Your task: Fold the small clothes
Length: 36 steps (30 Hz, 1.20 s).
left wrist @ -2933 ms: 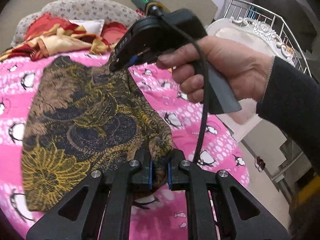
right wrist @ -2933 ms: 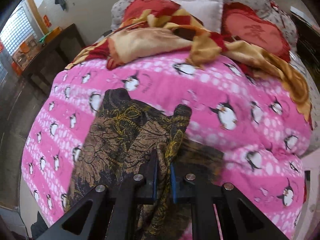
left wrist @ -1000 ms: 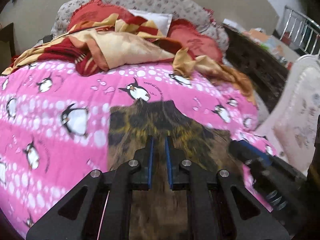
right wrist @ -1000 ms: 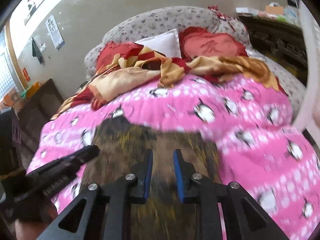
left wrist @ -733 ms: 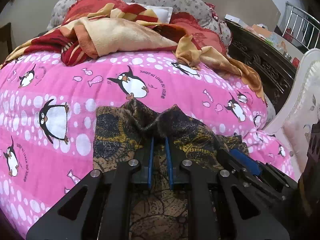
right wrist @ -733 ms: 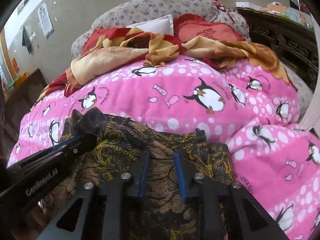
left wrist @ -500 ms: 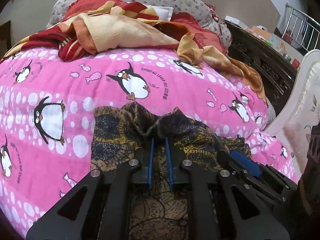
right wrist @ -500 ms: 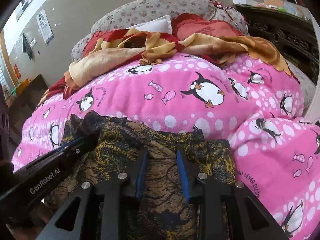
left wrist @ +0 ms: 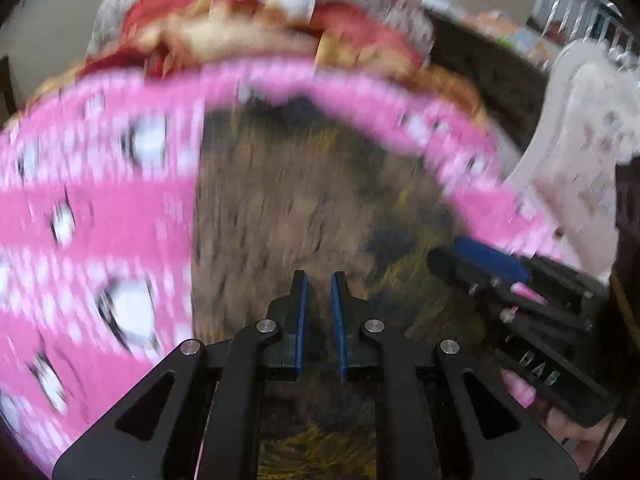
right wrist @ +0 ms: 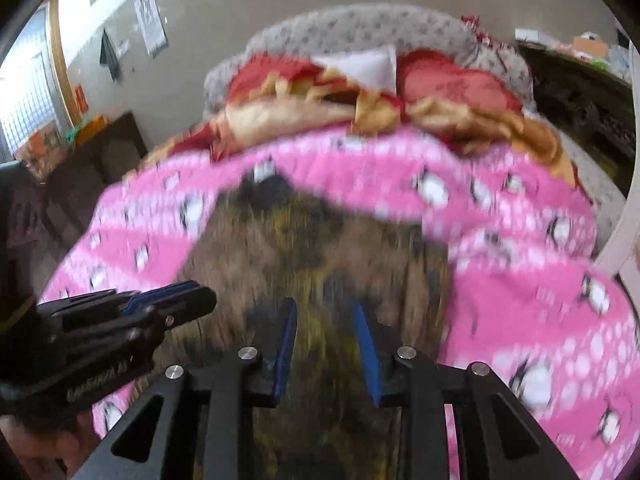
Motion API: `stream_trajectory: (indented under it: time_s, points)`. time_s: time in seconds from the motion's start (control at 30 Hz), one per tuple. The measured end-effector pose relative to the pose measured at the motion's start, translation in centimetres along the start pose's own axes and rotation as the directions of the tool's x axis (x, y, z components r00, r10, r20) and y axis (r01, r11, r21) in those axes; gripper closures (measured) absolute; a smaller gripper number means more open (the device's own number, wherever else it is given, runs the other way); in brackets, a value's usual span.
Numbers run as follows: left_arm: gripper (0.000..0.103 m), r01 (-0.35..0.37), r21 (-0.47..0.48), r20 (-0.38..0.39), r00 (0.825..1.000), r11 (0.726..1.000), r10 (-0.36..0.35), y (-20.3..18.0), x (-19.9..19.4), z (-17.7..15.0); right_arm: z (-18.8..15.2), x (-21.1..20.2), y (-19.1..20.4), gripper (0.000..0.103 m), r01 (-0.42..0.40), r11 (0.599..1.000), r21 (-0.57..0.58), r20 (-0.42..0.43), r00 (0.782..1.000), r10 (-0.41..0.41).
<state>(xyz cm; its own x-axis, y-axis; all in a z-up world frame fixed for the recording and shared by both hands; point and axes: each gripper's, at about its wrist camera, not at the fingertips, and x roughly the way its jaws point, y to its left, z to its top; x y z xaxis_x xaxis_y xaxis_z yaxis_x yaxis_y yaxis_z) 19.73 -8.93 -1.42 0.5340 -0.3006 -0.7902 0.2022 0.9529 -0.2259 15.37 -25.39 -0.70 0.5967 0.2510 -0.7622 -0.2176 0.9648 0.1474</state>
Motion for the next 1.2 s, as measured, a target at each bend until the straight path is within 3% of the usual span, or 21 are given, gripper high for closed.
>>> stream_trajectory:
  time_s: [0.03,0.1,0.23,0.33,0.37,0.4,0.47,0.53,0.63,0.67,0.7,0.77,0.9,0.93,0.97,1.03,1.07,1.1,1.13,1.17,1.2]
  points:
    - [0.092,0.008,0.001,0.014,1.0,1.0,-0.008,0.2,0.4,-0.5,-0.7,1.0,-0.4,0.074,-0.012,1.0,0.013,-0.026,1.0,0.013]
    - [0.092,0.017,0.023,0.043,0.999,1.0,-0.018,0.2,0.5,-0.7,-1.6,1.1,-0.8,0.074,-0.038,0.999,-0.001,0.027,0.999,0.038]
    - [0.092,0.085,-0.03,-0.007,0.996,0.996,-0.086,1.4,-0.5,0.8,-1.2,0.5,-1.6,0.072,-0.09,0.995,0.031,0.0,0.996,0.09]
    - [0.092,0.087,-0.054,0.074,0.994,0.995,-0.083,3.6,-3.5,1.0,-0.9,-1.8,-3.5,0.068,-0.147,0.983,0.106,0.029,0.989,0.145]
    - [0.092,0.094,-0.058,0.093,0.992,0.994,-0.088,4.5,-4.0,1.0,-1.2,-2.8,-4.4,0.056,-0.158,0.978,0.136,0.069,0.986,0.15]
    - [0.092,0.108,-0.069,0.095,0.99,0.992,-0.101,5.6,-4.1,0.8,-1.8,-3.7,-5.6,0.034,-0.165,0.972,0.169,0.112,0.983,0.148]
    - [0.092,0.124,-0.115,0.049,0.992,0.986,-0.119,7.3,-2.7,0.8,-2.9,-4.7,-7.7,0.009,-0.196,0.954,0.225,0.2,0.968,0.151]
    - [0.085,0.184,-0.179,0.024,0.983,0.966,-0.183,8.6,-1.4,0.6,-3.5,-3.9,-8.9,0.009,-0.236,0.934,0.27,0.198,0.962,0.186]
    - [0.058,0.263,-0.226,0.028,0.964,0.938,-0.264,8.9,-0.5,0.5,-4.1,-1.6,-10.0,0.009,-0.337,0.882,0.331,0.169,0.94,0.295]
    - [0.057,0.287,-0.232,0.015,0.956,0.929,-0.292,8.7,-0.3,0.4,-4.1,-1.0,-10.1,0.009,-0.36,0.868,0.343,0.165,0.932,0.321]
    - [0.056,0.299,-0.231,0.001,0.952,0.926,-0.307,8.3,-0.2,0.2,-4.0,-0.2,-10.4,0.009,-0.374,0.857,0.354,0.159,0.927,0.339]
    - [0.043,0.298,-0.2,0.004,0.953,0.933,-0.304,7.6,-0.4,0.0,-4.0,0.7,-10.7,0.009,-0.399,0.842,0.363,0.16,0.917,0.366]
    - [0.042,0.361,-0.24,0.01,0.929,0.901,-0.37,8.3,0.7,-0.2,-3.9,2.3,-10.4,0.009,-0.538,0.782,0.315,0.15,0.842,0.518]
    - [0.04,0.384,-0.264,0.022,0.92,0.885,-0.392,8.6,0.9,-0.2,-3.8,2.5,-10.4,0.009,-0.567,0.765,0.305,0.149,0.822,0.549]
    - [0.039,0.421,-0.306,0.038,0.902,0.854,-0.431,9.2,1.3,-0.1,-3.9,2.6,-10.5,0.009,-0.628,0.715,0.308,0.167,0.775,0.609]
    - [0.039,0.467,-0.364,0.071,0.876,0.805,-0.476,10.1,2.0,0.1,-4.1,2.7,-11.2,0.01,-0.679,0.654,0.333,0.215,0.73,0.648]
    - [0.039,0.481,-0.386,0.085,0.868,0.787,-0.489,10.4,2.2,0.1,-4.2,2.8,-11.8,0.015,-0.688,0.637,0.347,0.242,0.723,0.648]
    - [0.039,0.483,-0.396,0.089,0.867,0.781,-0.491,10.5,2.2,0.2,-4.4,3.3,-12.3,0.03,-0.653,0.657,0.376,0.235,0.753,0.614]
    - [0.039,0.467,-0.386,0.079,0.876,0.795,-0.476,10.1,2.1,0.3,-4.5,3.9,-12.5,0.041,-0.59,0.689,0.421,0.193,0.8,0.568]
    - [0.039,0.447,-0.365,0.067,0.888,0.817,-0.455,9.6,1.9,0.5,-4.6,4.1,-12.4,0.052,-0.58,0.694,0.425,0.18,0.806,0.564]
    - [0.039,0.419,-0.33,0.053,0.903,0.846,-0.426,8.9,1.6,0.6,-4.5,3.9,-11.7,0.052,-0.616,0.691,0.378,0.182,0.781,0.597]
